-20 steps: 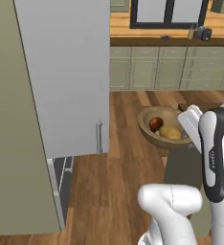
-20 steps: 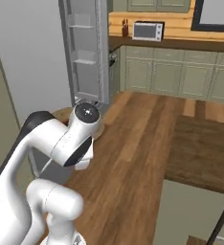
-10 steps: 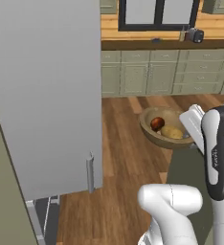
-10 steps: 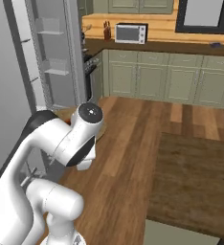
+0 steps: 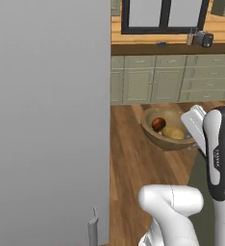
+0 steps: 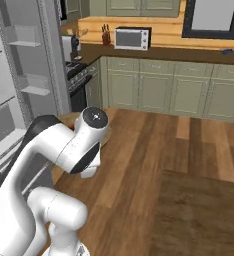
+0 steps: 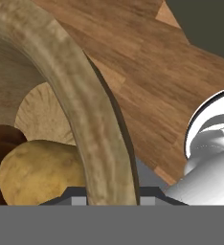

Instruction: Pick the chicken drumstick and potato from their plates and place them in the bowl. Then put the bowl in the fridge.

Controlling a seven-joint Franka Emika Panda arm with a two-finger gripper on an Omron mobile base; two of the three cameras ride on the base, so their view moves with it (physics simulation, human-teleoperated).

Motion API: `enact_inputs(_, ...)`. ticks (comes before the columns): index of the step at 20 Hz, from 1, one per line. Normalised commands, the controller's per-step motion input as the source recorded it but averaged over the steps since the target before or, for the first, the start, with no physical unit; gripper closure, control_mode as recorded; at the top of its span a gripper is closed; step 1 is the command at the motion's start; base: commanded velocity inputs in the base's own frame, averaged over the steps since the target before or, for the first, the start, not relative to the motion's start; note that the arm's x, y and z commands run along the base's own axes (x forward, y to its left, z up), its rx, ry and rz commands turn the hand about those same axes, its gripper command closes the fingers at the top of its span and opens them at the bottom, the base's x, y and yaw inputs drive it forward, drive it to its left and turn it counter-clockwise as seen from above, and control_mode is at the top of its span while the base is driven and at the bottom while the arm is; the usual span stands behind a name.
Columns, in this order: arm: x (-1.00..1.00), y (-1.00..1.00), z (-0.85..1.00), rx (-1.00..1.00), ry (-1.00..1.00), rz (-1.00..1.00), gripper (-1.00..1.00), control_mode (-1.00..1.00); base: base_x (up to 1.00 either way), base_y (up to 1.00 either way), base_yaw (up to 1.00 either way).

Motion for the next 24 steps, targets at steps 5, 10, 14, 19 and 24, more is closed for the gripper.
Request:
enact_inputs(5, 0.0, 0.0, 0.0, 0.0, 0.0, 0.0, 1.0, 1.0, 1.0, -0.33, 0.11)
enact_inputs(10, 0.0, 0.0, 0.0, 0.0, 0.0, 0.0, 1.0, 1.0, 0.13, 0.0, 0.43)
enact_inputs(14, 0.0, 0.0, 0.0, 0.0, 0.0, 0.0, 1.0, 1.0, 0.05, 0.0, 0.66)
enact_inputs(19, 0.0, 0.0, 0.0, 0.0, 0.0, 0.0, 1.0, 1.0, 0.16, -0.18, 0.74)
enact_inputs(24, 0.0, 0.0, 0.0, 0.0, 0.0, 0.0, 1.0, 1.0, 0.64, -0.61, 0.62)
